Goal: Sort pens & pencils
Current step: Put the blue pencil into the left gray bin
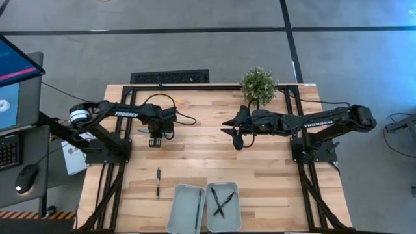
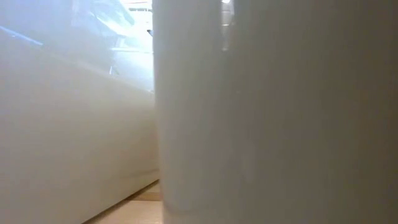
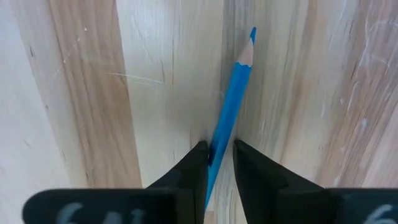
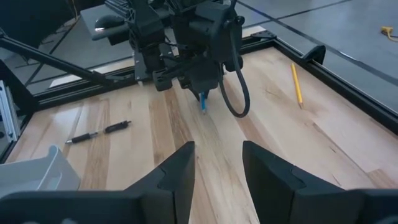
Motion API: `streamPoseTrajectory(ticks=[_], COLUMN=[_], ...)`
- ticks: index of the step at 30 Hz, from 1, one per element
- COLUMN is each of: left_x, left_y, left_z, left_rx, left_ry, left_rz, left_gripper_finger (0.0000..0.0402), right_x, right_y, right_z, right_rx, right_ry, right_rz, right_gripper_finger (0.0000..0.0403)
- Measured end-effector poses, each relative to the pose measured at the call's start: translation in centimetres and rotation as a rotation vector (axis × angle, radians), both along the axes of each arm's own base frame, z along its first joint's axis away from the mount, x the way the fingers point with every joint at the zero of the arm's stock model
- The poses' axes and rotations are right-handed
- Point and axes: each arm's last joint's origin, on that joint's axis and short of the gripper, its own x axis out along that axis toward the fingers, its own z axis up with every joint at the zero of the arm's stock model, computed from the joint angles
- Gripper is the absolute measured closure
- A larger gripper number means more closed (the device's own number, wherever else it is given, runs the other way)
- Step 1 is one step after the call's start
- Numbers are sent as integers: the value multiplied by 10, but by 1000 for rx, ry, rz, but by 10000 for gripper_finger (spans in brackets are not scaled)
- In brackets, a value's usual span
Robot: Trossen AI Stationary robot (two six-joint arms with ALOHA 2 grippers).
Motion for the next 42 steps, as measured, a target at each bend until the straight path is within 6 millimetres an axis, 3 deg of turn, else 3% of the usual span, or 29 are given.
streamPoseTrajectory(ticks=[17, 27, 36, 42], left_x=[0, 2, 24, 47], left_y=[0, 1, 10, 7], left_z=[0, 3, 34, 76], left_rx=[3, -4, 6, -52], left_ry=[0, 16, -51, -125], left_rz=[0, -2, 4, -23], left_gripper_finger=[377, 375, 378, 378], right_x=[0, 0, 0, 0], right_y=[0, 0, 0, 0], right_z=[0, 0, 0, -1], right_rx=[-1, -1, 0, 1], right_ry=[0, 0, 3, 15], right_rz=[0, 0, 0, 0], right_gripper_finger=[246, 246, 246, 246])
